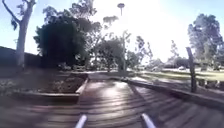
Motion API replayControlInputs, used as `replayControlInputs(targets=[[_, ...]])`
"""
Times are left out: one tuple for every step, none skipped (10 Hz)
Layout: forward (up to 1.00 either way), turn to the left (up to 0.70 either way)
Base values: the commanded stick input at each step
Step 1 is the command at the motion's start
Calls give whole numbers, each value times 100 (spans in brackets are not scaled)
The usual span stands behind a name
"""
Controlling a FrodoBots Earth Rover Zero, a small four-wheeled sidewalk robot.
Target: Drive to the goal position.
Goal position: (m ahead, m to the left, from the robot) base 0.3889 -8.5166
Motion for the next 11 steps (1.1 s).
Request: replayControlInputs(targets=[[100,0],[100,0],[100,0],[100,0],[100,0],[100,0],[100,0],[100,0],[100,0],[100,0],[100,0]])
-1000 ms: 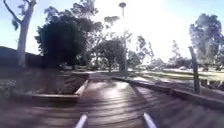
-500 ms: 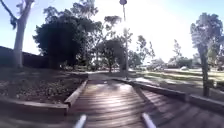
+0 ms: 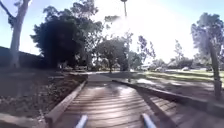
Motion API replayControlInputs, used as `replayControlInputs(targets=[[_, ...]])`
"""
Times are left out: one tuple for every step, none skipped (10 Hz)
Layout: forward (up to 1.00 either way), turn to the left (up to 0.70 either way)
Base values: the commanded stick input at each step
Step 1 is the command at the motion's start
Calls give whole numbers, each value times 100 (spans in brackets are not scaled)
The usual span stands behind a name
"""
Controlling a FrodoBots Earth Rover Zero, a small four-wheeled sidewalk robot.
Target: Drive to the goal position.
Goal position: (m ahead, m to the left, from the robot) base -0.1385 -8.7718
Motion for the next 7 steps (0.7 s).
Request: replayControlInputs(targets=[[100,0],[100,0],[100,0],[100,0],[100,0],[100,40],[100,40]])
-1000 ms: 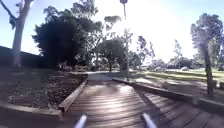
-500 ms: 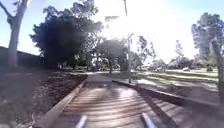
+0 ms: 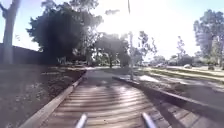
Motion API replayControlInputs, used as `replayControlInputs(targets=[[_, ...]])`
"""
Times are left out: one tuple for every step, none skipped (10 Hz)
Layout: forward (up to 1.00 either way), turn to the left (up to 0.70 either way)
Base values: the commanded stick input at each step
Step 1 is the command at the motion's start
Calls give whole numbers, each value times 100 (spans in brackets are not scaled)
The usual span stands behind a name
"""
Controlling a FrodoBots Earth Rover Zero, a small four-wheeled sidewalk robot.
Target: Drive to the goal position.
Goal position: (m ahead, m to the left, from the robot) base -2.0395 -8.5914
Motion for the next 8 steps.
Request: replayControlInputs(targets=[[100,40],[100,40],[100,40],[100,0],[100,0],[100,0],[100,0],[100,0]])
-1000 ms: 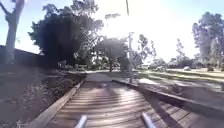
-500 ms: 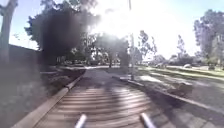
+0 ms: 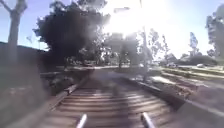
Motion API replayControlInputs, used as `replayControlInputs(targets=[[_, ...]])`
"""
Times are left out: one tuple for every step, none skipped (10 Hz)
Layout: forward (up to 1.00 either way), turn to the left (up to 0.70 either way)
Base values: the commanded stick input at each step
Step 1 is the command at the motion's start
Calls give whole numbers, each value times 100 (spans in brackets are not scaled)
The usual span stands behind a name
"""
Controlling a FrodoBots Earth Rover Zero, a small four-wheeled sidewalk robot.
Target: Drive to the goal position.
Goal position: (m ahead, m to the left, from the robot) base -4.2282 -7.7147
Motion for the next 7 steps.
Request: replayControlInputs(targets=[[100,26],[100,9],[100,0],[100,0],[100,0],[100,0],[100,0]])
